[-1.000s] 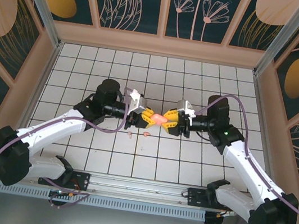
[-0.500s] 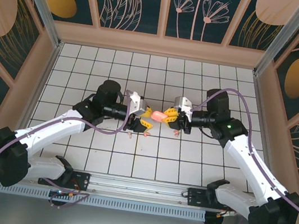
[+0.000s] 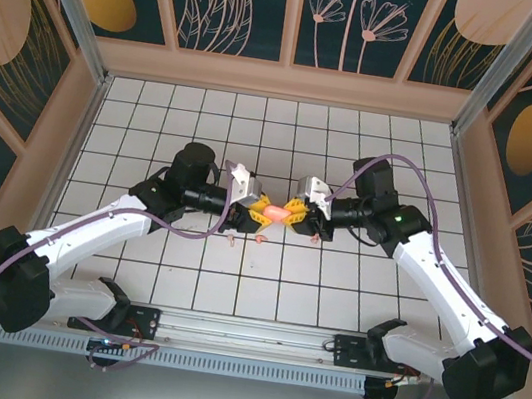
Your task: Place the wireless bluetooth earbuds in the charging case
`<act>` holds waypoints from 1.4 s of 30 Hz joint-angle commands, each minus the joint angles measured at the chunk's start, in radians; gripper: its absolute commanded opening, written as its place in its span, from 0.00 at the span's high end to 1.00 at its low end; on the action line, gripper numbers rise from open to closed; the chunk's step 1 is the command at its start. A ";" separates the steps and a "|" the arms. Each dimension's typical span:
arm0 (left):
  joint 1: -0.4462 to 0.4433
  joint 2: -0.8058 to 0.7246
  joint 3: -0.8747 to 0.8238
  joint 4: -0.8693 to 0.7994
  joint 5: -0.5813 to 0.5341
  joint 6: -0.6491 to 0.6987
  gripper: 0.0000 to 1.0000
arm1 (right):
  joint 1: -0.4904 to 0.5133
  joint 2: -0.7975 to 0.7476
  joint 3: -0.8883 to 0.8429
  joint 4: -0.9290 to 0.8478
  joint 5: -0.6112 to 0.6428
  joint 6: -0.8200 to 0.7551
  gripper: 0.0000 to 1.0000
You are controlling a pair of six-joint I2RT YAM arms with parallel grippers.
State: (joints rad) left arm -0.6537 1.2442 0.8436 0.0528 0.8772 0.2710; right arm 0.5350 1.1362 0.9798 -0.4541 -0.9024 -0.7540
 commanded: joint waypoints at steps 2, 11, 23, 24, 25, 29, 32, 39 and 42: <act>-0.004 -0.006 0.018 0.019 0.027 -0.001 0.77 | 0.006 -0.004 0.022 0.019 -0.027 -0.006 0.81; -0.004 -0.003 0.016 0.010 0.026 0.005 0.83 | -0.004 -0.004 -0.003 0.105 0.013 0.131 0.59; -0.004 0.000 0.006 0.013 0.020 -0.002 0.85 | -0.082 -0.010 -0.018 0.177 -0.016 0.214 0.59; -0.003 0.000 0.005 0.015 0.021 -0.004 0.85 | -0.084 -0.010 -0.019 0.179 -0.018 0.218 0.59; -0.004 0.000 0.004 0.020 0.022 -0.007 0.85 | -0.089 -0.009 -0.022 0.182 -0.018 0.220 0.59; -0.004 -0.006 -0.007 0.064 0.022 -0.039 0.85 | -0.094 -0.010 -0.037 0.189 -0.009 0.235 0.59; -0.004 -0.001 -0.024 0.108 0.022 -0.067 0.85 | -0.096 -0.020 -0.046 0.199 -0.012 0.251 0.59; -0.003 0.049 -0.037 0.177 0.023 -0.121 0.87 | -0.129 -0.082 -0.064 0.239 -0.061 0.319 0.55; 0.001 0.070 -0.058 0.234 0.005 -0.170 0.89 | -0.158 -0.120 -0.088 0.268 -0.050 0.402 0.54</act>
State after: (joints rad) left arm -0.6548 1.2934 0.8074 0.1986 0.8742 0.1589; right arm 0.4004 1.0595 0.9157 -0.2462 -0.9306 -0.4374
